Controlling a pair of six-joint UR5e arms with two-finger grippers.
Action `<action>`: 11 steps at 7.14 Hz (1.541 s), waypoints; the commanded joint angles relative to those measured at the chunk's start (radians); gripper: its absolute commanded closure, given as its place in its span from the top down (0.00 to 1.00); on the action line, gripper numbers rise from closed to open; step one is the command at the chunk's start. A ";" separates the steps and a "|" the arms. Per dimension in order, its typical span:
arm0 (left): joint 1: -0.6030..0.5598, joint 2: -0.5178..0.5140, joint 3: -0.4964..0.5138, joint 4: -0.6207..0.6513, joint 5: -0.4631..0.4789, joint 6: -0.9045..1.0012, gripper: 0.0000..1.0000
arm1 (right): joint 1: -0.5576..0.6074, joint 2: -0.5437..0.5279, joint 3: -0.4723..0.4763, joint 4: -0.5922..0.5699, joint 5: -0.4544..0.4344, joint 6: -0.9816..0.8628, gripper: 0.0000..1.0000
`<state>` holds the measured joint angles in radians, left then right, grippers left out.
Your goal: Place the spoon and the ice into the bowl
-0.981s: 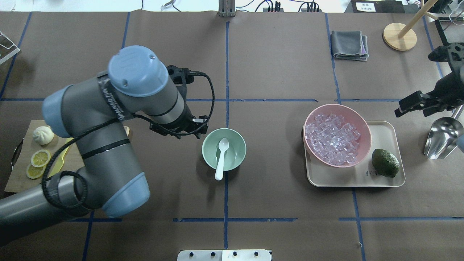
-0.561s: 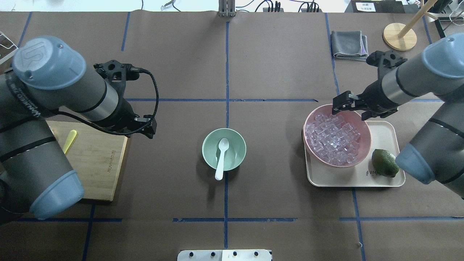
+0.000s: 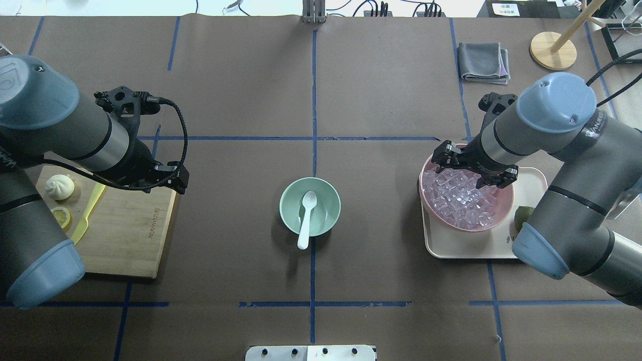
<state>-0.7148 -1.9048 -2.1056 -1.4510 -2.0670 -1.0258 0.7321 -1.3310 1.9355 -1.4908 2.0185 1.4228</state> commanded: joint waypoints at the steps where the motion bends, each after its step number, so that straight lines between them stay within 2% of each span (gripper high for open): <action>1: 0.001 0.001 -0.001 -0.002 -0.001 0.000 0.72 | -0.009 -0.050 0.000 -0.003 -0.004 0.007 0.93; 5: 0.000 0.003 -0.004 -0.002 0.002 -0.002 0.73 | -0.057 -0.033 -0.007 -0.006 -0.004 0.008 0.90; 6: 0.000 0.003 -0.002 -0.002 0.002 -0.002 0.73 | -0.057 -0.034 -0.006 -0.006 -0.004 0.010 0.70; 7: 0.000 0.003 -0.004 0.000 0.002 -0.002 0.73 | -0.057 -0.031 -0.004 -0.009 -0.001 0.010 0.30; 8: 0.000 0.003 -0.004 -0.002 0.002 -0.002 0.73 | -0.057 -0.031 -0.003 -0.009 -0.003 0.008 0.04; 9: 0.000 0.003 -0.004 0.000 0.002 -0.002 0.74 | -0.056 -0.030 -0.001 -0.009 -0.003 0.008 0.00; 11: 0.000 0.003 -0.002 -0.002 0.002 -0.002 0.74 | -0.039 -0.025 0.046 -0.014 0.003 0.007 0.00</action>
<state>-0.7148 -1.9021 -2.1084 -1.4516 -2.0641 -1.0278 0.6817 -1.3591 1.9492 -1.5013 2.0178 1.4309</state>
